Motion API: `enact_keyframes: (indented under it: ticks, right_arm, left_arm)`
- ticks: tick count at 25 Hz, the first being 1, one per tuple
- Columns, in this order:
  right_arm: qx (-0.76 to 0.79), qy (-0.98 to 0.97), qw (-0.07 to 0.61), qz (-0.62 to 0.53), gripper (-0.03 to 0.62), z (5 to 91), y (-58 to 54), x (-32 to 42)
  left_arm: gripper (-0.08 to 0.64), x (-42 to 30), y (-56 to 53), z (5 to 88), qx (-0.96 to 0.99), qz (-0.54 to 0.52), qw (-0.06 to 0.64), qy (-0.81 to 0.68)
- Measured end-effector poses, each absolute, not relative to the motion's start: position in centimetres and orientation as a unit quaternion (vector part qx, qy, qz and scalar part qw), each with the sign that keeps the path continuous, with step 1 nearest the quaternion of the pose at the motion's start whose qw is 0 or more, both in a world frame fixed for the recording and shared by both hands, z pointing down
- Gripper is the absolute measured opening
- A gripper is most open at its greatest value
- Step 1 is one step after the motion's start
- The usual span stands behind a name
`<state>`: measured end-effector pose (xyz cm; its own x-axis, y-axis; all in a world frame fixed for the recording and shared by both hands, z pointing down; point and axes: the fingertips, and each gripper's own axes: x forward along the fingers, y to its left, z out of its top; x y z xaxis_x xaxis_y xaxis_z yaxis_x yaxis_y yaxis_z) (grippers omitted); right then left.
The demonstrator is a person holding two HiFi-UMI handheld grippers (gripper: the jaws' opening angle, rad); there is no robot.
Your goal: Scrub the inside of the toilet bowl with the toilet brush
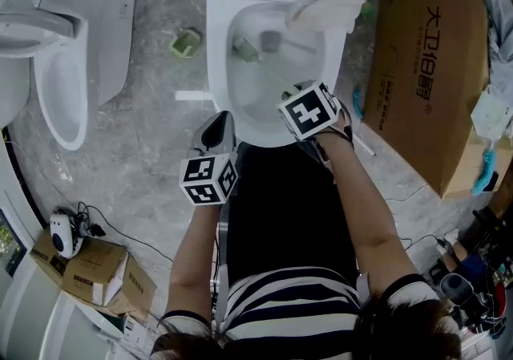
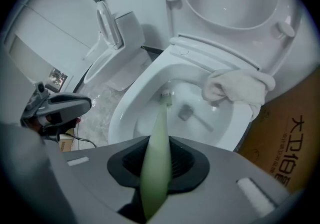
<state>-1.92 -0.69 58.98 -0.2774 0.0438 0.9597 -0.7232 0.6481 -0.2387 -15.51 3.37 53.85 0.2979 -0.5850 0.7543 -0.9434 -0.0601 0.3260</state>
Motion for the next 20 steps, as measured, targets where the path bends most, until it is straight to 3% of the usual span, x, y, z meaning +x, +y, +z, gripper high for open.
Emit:
enact_keyframes:
  ticks: [20]
  right_arm:
    - [0.332,-0.710,0.497,0.371,0.074,57.9,-1.6,1.2]
  left_arm:
    - [0.000,-14.2,2.9,52.2,0.707,0.219,0.392,-0.547]
